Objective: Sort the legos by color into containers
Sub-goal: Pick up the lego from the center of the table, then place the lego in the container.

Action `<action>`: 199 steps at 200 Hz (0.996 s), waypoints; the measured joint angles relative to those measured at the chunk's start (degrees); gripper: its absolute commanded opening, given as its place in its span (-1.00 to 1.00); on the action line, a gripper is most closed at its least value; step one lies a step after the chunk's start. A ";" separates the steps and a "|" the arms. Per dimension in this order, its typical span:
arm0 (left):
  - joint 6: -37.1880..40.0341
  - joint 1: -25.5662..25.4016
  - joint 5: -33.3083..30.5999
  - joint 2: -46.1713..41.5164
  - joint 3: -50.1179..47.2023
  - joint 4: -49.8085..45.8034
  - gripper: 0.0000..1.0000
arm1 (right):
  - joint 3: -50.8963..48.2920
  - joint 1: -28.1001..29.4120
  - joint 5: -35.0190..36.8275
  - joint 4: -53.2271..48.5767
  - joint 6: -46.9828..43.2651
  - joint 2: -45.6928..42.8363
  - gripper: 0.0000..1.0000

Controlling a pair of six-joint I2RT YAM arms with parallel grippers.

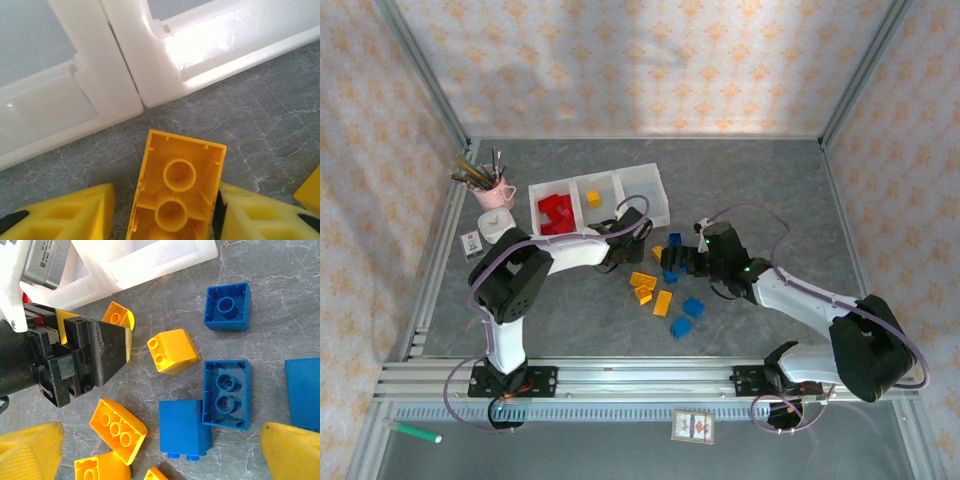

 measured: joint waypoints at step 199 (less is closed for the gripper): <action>-3.30 5.81 -1.38 -16.68 1.62 -2.99 -0.41 | 10.25 -0.20 -1.05 0.66 -0.83 3.54 1.00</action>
